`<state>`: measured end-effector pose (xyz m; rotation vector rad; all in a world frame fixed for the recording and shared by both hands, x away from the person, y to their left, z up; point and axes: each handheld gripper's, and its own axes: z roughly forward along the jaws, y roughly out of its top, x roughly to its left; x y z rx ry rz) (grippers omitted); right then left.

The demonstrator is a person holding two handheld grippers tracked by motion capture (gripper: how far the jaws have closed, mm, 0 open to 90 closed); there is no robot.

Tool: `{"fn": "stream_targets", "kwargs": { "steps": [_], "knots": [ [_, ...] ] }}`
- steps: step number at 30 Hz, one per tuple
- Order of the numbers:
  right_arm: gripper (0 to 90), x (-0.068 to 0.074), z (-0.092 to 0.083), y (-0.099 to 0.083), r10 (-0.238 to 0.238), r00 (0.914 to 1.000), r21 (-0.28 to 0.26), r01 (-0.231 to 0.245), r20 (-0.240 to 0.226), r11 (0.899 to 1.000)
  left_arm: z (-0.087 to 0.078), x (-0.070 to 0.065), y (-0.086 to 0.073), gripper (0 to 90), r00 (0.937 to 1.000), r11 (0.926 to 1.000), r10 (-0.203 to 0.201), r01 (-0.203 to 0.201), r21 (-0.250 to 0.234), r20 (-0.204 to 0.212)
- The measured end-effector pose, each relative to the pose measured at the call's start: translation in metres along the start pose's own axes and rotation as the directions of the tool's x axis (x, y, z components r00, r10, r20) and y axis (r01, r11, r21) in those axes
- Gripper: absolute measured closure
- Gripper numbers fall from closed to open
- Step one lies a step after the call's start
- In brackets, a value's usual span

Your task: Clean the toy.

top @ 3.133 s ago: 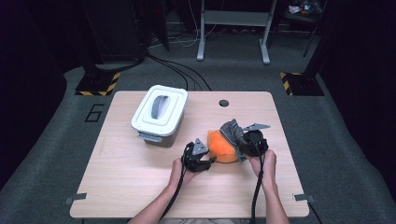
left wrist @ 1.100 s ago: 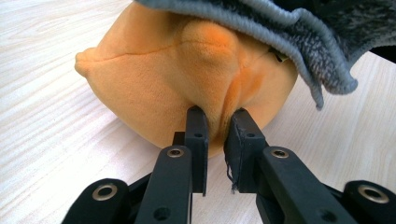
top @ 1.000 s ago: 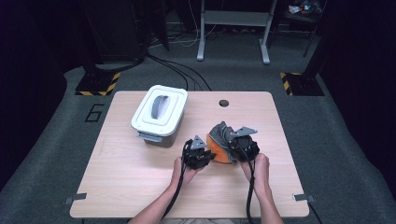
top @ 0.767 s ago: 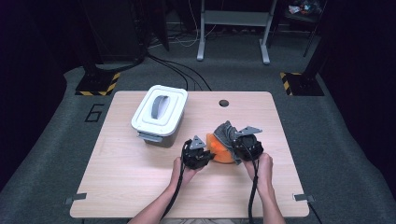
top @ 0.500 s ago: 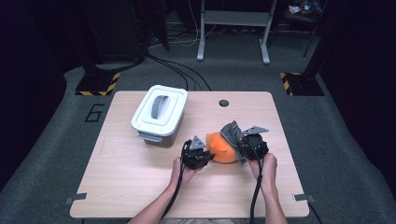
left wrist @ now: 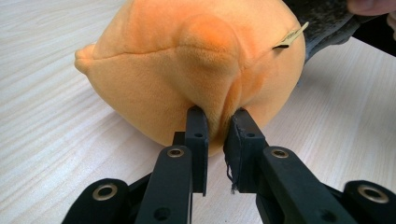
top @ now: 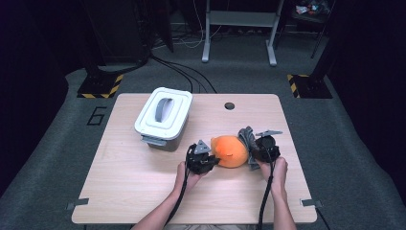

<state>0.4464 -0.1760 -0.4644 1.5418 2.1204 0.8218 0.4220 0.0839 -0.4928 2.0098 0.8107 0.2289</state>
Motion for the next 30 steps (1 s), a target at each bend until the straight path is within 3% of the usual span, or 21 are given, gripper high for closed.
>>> {"fn": "stream_targets", "kwargs": {
  "steps": [5,7,10,12,16,19,21,24,30],
  "knots": [
    [73.1,-0.007,0.017,-0.005,0.031,0.9995,0.063,-0.032,0.005,0.997,0.0,0.001,-0.001,79.3,1.0,1.0,0.004,-0.004,0.001,-0.003],
    [73.1,-0.012,0.027,-0.008,0.071,0.9966,0.094,-0.066,-0.041,0.993,0.0,0.0,-0.001,79.3,1.0,1.0,0.006,-0.006,0.0,-0.004],
    [72.9,-0.02,0.034,-0.011,0.077,0.9937,0.107,-0.068,-0.082,0.992,0.0,-0.001,-0.001,79.3,0.9999,0.9999,0.013,-0.013,-0.001,-0.007],
    [73.0,-0.021,0.029,-0.01,0.08,0.9938,0.106,-0.072,-0.077,0.992,0.0,-0.001,-0.001,79.3,1.0,1.0,0.004,-0.004,-0.005,-0.007],
    [73.2,-0.023,0.008,-0.009,0.073,0.9965,0.054,-0.07,-0.04,0.996,-0.001,-0.001,-0.001,79.3,0.9999,0.9999,0.008,-0.008,-0.008,-0.008],
    [73.3,-0.022,-0.012,-0.006,0.076,0.9955,-0.003,-0.076,-0.057,0.997,-0.001,-0.001,0.0,79.3,0.9999,0.9999,0.014,-0.015,-0.005,-0.007],
    [73.2,-0.02,-0.026,-0.002,0.062,0.9918,-0.038,-0.066,-0.112,0.997,-0.001,-0.002,0.0,79.3,0.9998,0.9998,0.017,-0.017,-0.009,-0.01],
    [73.2,-0.01,-0.039,0.004,0.016,0.9932,-0.068,-0.024,-0.115,0.997,-0.001,-0.002,0.002,79.3,0.9998,0.9998,0.018,-0.018,-0.007,-0.008],
    [73.1,0.023,-0.055,0.018,-0.092,0.9859,-0.107,0.077,-0.14,0.991,-0.001,-0.006,0.007,79.3,0.999,0.9992,0.039,-0.039,-0.004,-0.02]
  ]
}}
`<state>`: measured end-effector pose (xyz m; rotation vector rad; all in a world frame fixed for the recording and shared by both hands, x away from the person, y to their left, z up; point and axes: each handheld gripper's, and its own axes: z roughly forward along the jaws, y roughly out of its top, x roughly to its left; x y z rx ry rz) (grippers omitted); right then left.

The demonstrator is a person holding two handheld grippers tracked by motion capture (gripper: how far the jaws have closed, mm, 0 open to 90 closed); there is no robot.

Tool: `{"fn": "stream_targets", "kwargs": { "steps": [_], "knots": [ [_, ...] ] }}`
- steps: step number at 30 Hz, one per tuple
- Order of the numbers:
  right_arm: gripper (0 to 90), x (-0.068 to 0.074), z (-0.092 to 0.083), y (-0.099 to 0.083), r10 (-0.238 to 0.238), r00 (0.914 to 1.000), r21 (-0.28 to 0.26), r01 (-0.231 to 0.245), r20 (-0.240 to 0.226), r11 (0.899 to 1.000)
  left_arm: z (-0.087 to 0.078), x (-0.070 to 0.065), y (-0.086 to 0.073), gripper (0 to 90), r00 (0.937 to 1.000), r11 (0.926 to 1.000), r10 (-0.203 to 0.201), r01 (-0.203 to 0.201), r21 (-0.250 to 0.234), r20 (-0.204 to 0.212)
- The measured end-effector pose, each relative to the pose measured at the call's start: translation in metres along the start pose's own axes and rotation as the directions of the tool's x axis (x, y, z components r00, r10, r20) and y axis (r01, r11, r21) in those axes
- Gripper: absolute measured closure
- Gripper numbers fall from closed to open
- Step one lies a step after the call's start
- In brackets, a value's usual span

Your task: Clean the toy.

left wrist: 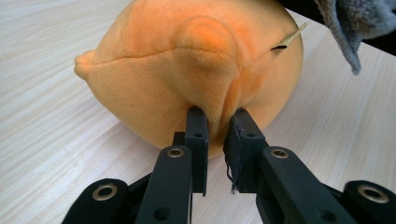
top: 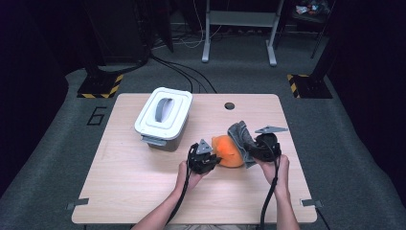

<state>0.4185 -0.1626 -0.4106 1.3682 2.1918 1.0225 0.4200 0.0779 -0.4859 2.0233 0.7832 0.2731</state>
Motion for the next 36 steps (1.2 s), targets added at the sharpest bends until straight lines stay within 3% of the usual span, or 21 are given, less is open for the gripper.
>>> {"fn": "stream_targets", "kwargs": {
  "steps": [7,9,11,23,36],
  "knots": [
    [72.7,0.045,0.011,0.016,-0.12,0.9927,0.026,0.12,-0.003,0.992,0.0,-0.002,0.001,79.4,0.9999,0.9999,0.012,-0.012,-0.001,-0.002],
    [72.7,0.053,0.019,0.017,-0.151,0.9885,0.05,0.151,-0.015,0.987,0.001,-0.003,0.002,79.4,0.9999,0.9999,0.014,-0.014,0.001,0.0],
    [72.9,0.057,0.025,0.016,-0.168,0.9858,0.064,0.167,0.005,0.984,0.001,-0.001,0.001,79.4,1.0,1.0,0.007,-0.007,0.005,0.002],
    [73.3,0.048,0.025,0.009,-0.172,0.9833,0.067,0.168,0.06,0.984,0.003,0.0,0.0,79.3,1.0,1.0,0.001,-0.001,-0.004,0.01],
    [73.2,0.024,0.021,0.0,-0.099,0.9893,0.074,0.092,0.106,0.993,0.003,0.0,-0.001,79.3,0.9999,1.0,0.0,0.0,-0.005,0.012]
  ]
}}
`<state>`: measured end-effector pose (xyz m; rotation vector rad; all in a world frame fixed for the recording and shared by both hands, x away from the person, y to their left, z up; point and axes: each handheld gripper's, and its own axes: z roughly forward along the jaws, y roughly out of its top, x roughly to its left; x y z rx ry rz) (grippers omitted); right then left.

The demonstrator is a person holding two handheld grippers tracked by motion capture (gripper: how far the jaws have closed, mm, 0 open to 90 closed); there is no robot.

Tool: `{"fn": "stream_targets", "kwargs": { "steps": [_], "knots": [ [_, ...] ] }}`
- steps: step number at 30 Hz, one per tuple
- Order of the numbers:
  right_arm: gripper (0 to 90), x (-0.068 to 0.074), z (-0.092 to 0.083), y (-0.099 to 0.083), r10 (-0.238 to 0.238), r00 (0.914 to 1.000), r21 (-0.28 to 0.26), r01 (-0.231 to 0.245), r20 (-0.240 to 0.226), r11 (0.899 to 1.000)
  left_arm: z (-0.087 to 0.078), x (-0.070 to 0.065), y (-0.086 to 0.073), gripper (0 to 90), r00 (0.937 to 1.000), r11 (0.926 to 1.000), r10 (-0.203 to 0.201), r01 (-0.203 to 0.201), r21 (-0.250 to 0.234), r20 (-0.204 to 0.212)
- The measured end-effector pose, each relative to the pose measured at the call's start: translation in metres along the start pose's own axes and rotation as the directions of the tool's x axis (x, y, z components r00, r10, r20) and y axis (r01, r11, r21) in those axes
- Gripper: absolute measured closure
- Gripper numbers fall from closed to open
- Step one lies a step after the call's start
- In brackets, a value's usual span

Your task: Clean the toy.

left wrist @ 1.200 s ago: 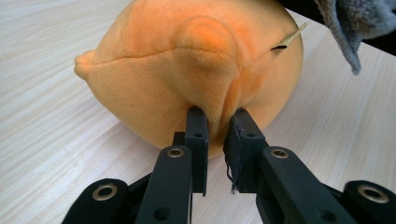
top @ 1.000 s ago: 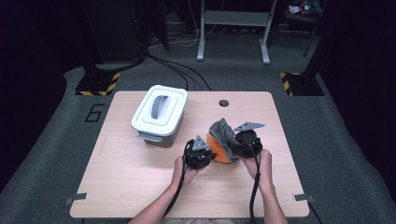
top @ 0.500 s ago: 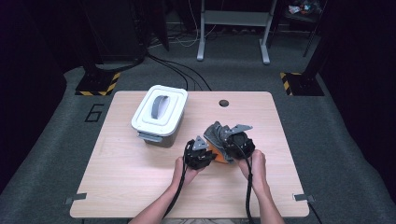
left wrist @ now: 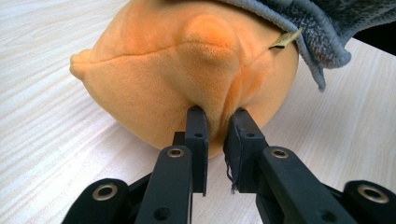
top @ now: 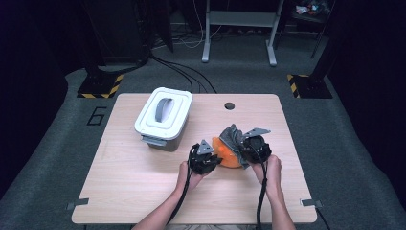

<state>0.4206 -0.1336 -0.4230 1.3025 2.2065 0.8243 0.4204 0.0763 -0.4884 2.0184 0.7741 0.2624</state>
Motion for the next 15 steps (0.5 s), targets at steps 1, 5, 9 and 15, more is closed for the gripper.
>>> {"fn": "stream_targets", "kwargs": {
  "steps": [1,5,9,15],
  "knots": [
    [73.2,-0.002,0.0,-0.001,0.003,1.0,0.002,-0.003,0.004,1.0,0.0,0.0,0.0,79.3,1.0,1.0,-0.001,0.001,0.0,0.0],
    [73.2,-0.012,0.002,-0.006,0.045,0.9989,0.014,-0.045,0.013,0.999,0.0,0.001,-0.001,79.3,1.0,1.0,-0.003,0.003,0.001,-0.001],
    [73.2,-0.024,0.008,-0.012,0.07,0.9969,0.026,-0.071,0.038,0.997,0.0,0.001,-0.002,79.3,1.0,1.0,-0.004,0.004,0.005,0.0],
    [73.2,-0.038,0.021,-0.021,0.094,0.9938,0.062,-0.098,0.059,0.993,0.0,0.002,-0.002,79.3,1.0,1.0,-0.001,0.001,0.006,0.002]
  ]
}}
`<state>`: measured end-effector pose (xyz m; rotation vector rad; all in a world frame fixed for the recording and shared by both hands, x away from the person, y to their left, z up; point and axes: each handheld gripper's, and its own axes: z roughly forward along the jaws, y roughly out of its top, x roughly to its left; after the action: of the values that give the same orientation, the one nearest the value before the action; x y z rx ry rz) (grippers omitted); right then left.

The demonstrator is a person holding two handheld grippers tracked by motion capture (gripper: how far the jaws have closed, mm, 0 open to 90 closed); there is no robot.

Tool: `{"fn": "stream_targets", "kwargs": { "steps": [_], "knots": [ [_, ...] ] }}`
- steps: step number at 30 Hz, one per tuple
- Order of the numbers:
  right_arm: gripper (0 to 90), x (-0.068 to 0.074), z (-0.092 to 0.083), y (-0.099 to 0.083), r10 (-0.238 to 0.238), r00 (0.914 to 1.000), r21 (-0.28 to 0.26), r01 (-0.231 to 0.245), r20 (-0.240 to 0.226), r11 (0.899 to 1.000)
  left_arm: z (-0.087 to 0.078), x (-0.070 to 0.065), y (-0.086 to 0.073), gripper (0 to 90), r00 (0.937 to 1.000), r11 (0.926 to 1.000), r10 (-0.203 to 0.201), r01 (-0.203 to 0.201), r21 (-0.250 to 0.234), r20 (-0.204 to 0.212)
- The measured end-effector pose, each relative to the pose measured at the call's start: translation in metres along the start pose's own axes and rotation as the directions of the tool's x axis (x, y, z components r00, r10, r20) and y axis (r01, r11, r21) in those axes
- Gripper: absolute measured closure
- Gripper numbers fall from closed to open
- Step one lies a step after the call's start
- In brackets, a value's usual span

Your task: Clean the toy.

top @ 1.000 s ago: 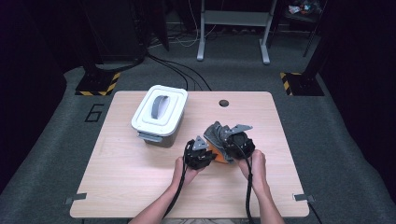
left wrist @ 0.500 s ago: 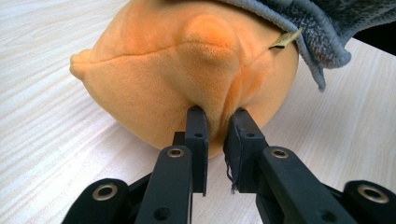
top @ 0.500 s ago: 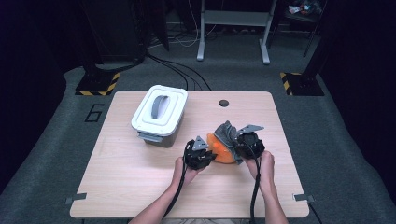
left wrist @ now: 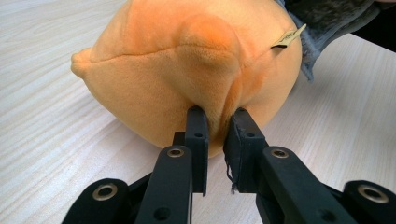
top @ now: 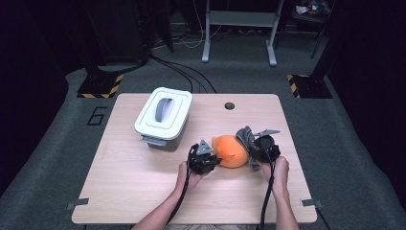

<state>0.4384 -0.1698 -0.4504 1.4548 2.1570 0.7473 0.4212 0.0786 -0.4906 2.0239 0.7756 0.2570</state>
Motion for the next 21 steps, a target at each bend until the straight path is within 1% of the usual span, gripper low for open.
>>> {"fn": "stream_targets", "kwargs": {
  "steps": [2,7,10,11,13,15,17,20,21],
  "knots": [
    [73.2,-0.003,0.004,-0.001,0.018,0.9998,0.01,-0.018,-0.009,1.0,0.0,0.0,0.0,79.3,1.0,1.0,0.0,0.0,0.0,0.0],
    [73.2,-0.009,0.017,-0.004,0.038,0.9993,0.055,-0.038,-0.002,0.998,0.0,0.0,0.0,79.3,1.0,1.0,0.0,0.0,0.0,-0.001],
    [73.2,-0.011,0.026,-0.006,0.058,0.9983,0.091,-0.058,0.001,0.994,0.0,0.0,0.0,79.3,1.0,1.0,0.0,0.0,0.002,-0.003],
    [73.1,-0.013,0.029,-0.007,0.048,0.9989,0.095,-0.047,-0.001,0.994,0.0,0.0,0.0,79.3,1.0,1.0,0.0,0.0,0.002,-0.002],
    [73.1,-0.013,0.034,-0.009,0.068,0.9977,0.114,-0.067,-0.003,0.991,0.0,0.0,0.0,79.3,1.0,1.0,0.0,0.0,0.002,-0.003],
    [73.1,-0.013,0.042,-0.012,0.072,0.9974,0.136,-0.07,-0.007,0.988,0.0,0.0,0.0,79.3,1.0,1.0,0.0,0.0,0.003,-0.002],
    [73.1,-0.013,0.047,-0.014,0.062,0.998,0.137,-0.06,-0.008,0.989,0.0,0.0,0.0,79.3,1.0,1.0,0.001,-0.001,0.002,-0.005],
    [73.1,-0.012,0.045,-0.013,0.076,0.9971,0.144,-0.074,-0.009,0.987,0.0,0.001,0.0,79.3,1.0,1.0,0.001,-0.001,0.004,-0.008],
    [73.1,-0.014,0.044,-0.014,0.076,0.997,0.138,-0.073,-0.014,0.988,0.0,0.001,0.0,79.2,1.0,1.0,0.001,-0.001,0.005,-0.008]
  ]
}}
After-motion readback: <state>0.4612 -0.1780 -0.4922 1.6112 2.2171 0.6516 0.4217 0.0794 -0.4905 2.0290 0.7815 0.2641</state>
